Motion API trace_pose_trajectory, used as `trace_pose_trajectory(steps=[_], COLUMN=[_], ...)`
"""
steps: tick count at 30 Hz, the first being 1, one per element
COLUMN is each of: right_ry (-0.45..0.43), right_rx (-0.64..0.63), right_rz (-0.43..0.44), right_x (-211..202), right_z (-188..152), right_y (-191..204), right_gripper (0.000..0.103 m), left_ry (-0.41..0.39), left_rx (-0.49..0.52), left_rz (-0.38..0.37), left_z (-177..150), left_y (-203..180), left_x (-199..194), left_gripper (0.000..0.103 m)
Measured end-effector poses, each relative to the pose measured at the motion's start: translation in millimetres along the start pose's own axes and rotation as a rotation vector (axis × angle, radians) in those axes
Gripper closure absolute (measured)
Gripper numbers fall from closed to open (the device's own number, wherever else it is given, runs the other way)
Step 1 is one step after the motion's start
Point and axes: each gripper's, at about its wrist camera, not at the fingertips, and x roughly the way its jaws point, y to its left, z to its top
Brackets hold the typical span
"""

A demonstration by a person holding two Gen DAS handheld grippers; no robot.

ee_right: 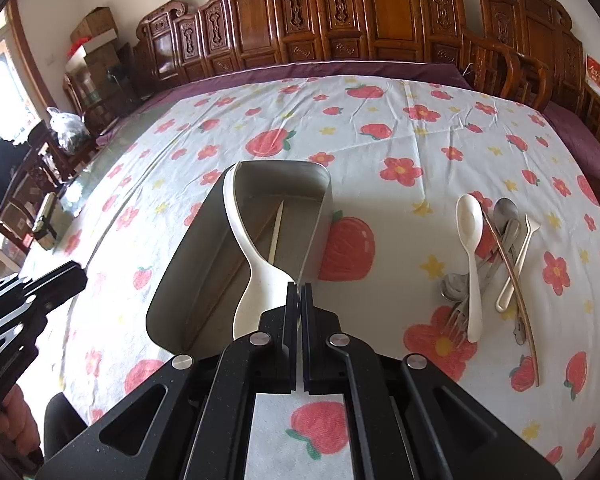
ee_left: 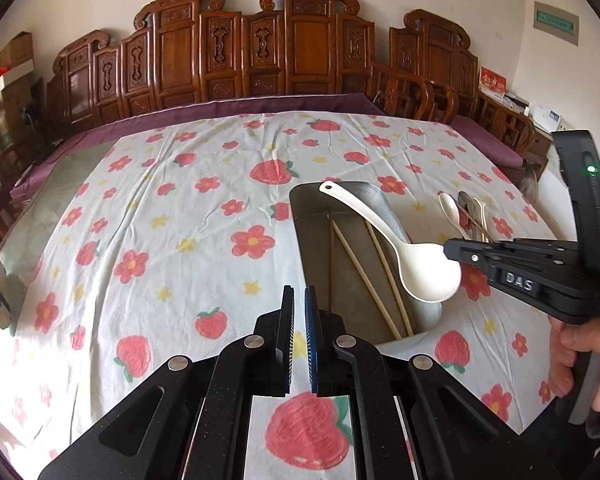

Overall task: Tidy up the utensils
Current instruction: 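Lower the white ladle into the metal tray and open the right tool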

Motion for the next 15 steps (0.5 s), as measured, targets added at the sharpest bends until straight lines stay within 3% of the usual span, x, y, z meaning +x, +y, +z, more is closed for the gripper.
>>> trace_pose_trajectory(steps=[15], right_ry=[0.007], right_rx=[-0.028], right_rz=[-0.085], right_x=[16.3], right_z=[6.9], right_y=[25.7], right_gripper=[0.1], left_ry=[-0.015], left_rx=[-0.006], left_rz=[-0.027], left_z=[-14.6], left_y=[6.9], left_x=[-6.1], left_gripper=[0.098])
